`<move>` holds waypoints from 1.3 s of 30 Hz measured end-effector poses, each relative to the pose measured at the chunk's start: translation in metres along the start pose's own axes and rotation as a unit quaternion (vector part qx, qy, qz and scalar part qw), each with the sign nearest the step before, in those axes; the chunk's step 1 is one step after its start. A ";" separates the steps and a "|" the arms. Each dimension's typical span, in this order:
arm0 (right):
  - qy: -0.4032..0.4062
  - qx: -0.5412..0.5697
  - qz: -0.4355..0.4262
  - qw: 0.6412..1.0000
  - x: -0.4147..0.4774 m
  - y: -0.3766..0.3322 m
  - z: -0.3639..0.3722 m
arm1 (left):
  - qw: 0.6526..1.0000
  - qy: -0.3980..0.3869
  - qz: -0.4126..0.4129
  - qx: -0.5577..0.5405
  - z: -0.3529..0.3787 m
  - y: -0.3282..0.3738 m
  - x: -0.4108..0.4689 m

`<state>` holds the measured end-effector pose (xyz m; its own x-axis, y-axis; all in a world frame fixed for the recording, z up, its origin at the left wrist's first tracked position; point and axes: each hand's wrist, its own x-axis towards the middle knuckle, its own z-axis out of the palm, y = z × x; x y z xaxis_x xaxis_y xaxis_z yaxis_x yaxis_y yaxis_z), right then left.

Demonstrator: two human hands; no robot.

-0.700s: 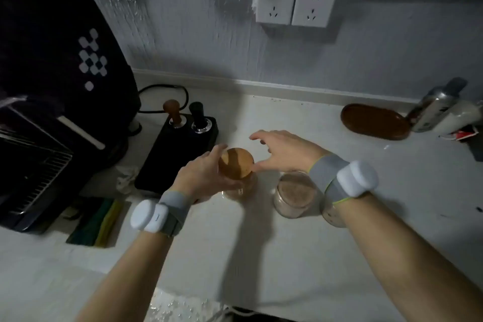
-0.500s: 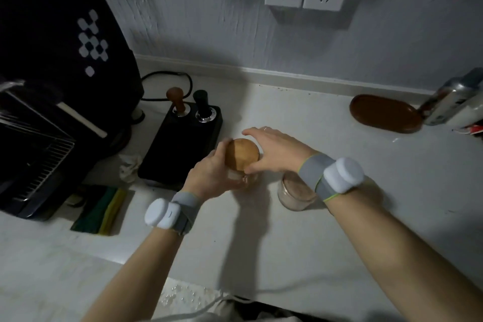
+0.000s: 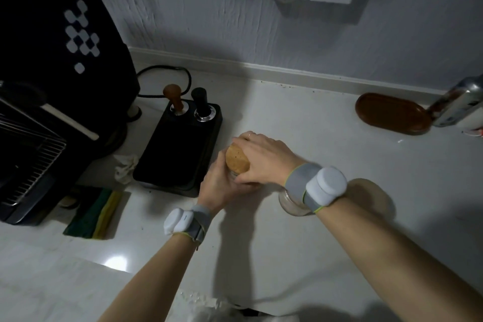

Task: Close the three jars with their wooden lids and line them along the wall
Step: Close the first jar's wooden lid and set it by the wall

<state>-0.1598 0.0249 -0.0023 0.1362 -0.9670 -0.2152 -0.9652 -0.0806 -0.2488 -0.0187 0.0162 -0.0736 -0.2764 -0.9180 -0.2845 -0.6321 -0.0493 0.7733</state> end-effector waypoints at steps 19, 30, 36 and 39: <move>-0.041 -0.043 0.016 0.998 0.006 -0.008 -0.023 | 1.000 0.011 0.004 0.024 0.003 0.004 0.005; -0.053 0.009 0.046 0.998 0.005 -0.007 -0.018 | 1.000 -0.001 0.014 0.024 0.001 0.004 0.006; -0.020 -0.017 0.028 0.999 0.005 -0.008 -0.020 | 1.000 0.004 0.001 0.027 0.004 0.003 0.007; 0.027 -0.015 0.079 0.996 0.004 -0.015 -0.013 | 1.000 0.005 0.010 0.020 0.005 0.004 0.005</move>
<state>-0.1473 0.0187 0.0134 -0.0294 -0.9796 -0.1986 -0.9801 0.0673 -0.1866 -0.0258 0.0132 -0.0748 -0.2820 -0.9227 -0.2628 -0.6555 -0.0147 0.7550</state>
